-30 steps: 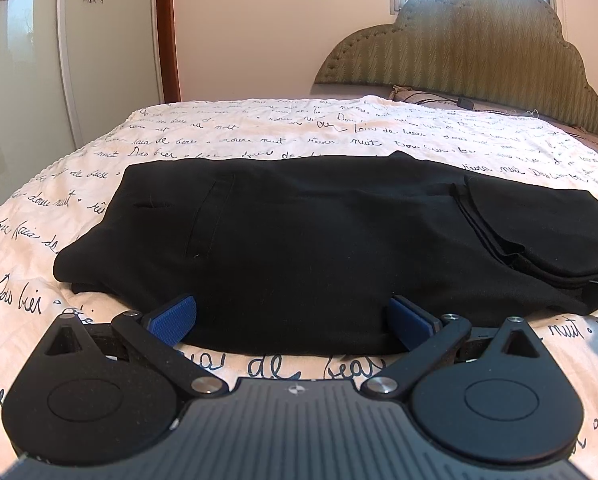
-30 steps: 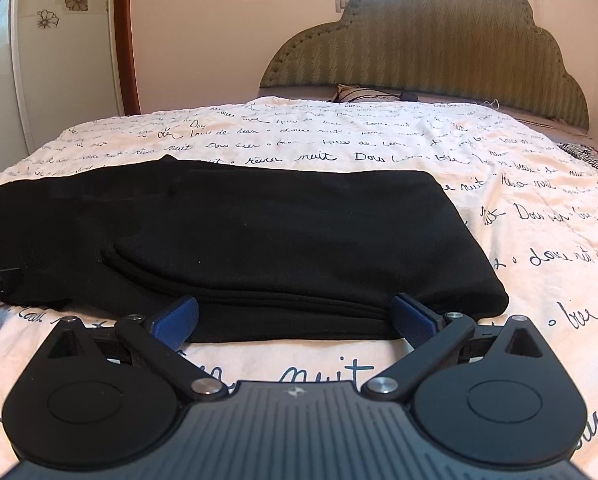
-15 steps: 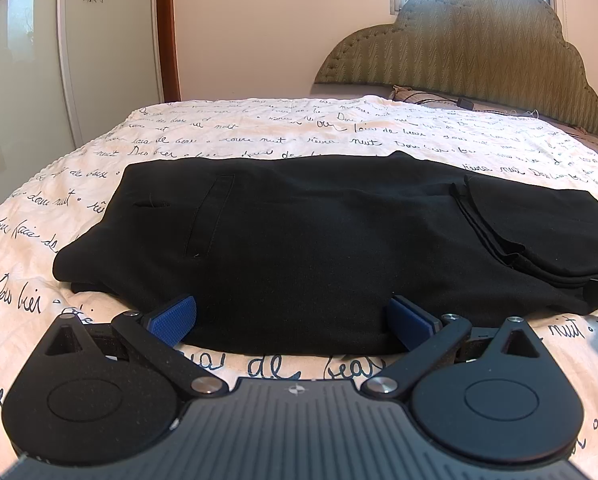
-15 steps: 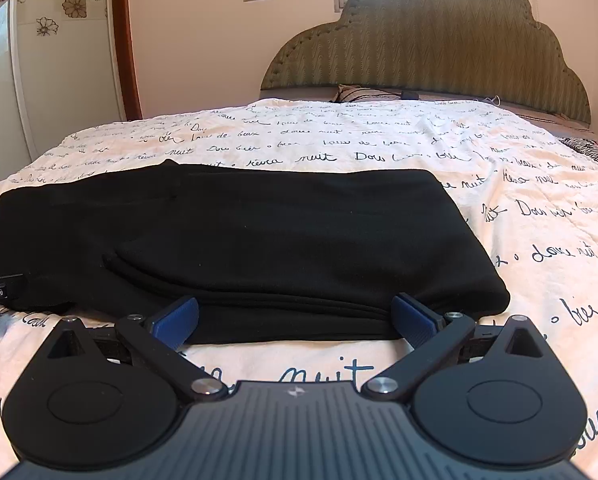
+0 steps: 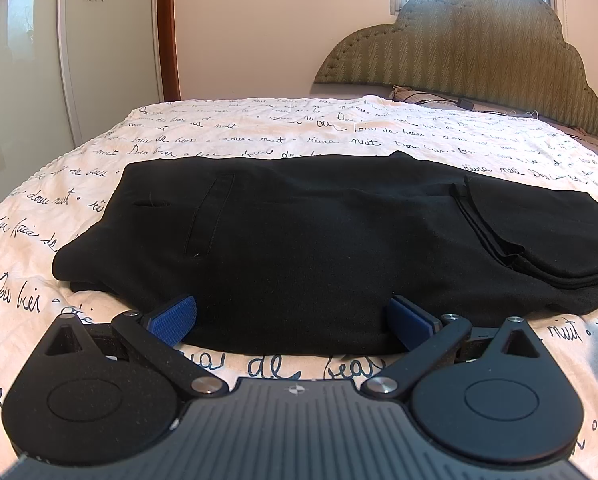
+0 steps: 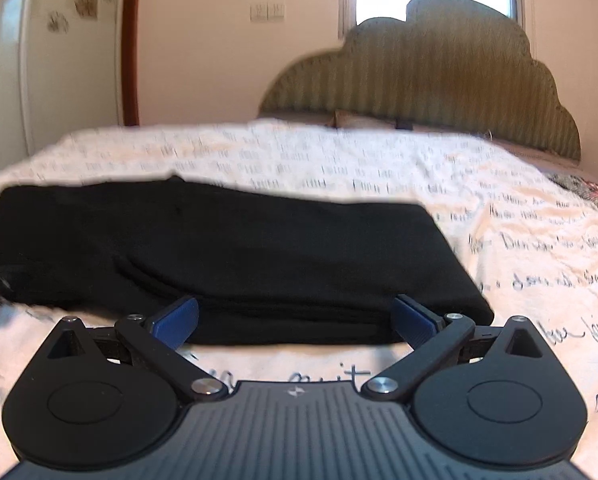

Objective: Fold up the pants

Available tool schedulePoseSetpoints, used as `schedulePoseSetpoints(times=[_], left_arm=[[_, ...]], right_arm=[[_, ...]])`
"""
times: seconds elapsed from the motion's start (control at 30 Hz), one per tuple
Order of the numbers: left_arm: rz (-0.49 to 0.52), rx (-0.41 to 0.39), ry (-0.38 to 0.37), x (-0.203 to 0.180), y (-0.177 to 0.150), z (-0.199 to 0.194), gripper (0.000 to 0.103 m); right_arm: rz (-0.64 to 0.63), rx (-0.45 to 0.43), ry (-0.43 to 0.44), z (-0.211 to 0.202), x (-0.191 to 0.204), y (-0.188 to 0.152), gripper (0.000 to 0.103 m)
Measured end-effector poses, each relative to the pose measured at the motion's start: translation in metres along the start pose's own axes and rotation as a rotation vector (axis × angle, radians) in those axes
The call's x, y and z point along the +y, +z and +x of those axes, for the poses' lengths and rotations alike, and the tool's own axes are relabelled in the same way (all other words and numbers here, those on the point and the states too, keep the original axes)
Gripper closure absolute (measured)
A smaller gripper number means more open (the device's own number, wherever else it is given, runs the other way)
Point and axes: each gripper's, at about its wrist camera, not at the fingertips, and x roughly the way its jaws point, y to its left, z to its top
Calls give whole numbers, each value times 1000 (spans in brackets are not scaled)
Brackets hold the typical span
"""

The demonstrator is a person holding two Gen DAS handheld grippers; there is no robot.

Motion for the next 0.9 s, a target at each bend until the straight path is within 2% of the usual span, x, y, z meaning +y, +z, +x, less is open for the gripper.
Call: schedulePoseSetpoints(times=[0.07,0.17,0.23,0.33,0.43,0.57,0.7,0.8,0.9], left_arm=[[2,0,2,-1,0,-1,0],[-1,-11,-4,0,3,-7,1],[-11,-23,-18,-1,9,-12,1],[-37,-21,-76,-10,23,-17,1],[-20,-33,-98,-29,36,-15,0],[80,-27,-64,-63,43,0,0],[151,27,-20,-79,31,23,0],[135,2,-23,-72,18,24,0],[136,-6,-14,-72,16,24,0]], right_arm=[[21,-15,18,-1,0,14,0],[32,44,-12,21,-1,36,0],[49,122,-12,45,-6,42,0],[34,302,-34,81,-5,31,0],[-6,248,-25,71,2,28,0],[-20,222,-38,75,5,47,0],[-35,327,-102,111,-7,48,0],[-24,280,-102,100,-7,37,0],[-37,188,-111,84,-2,19,0]])
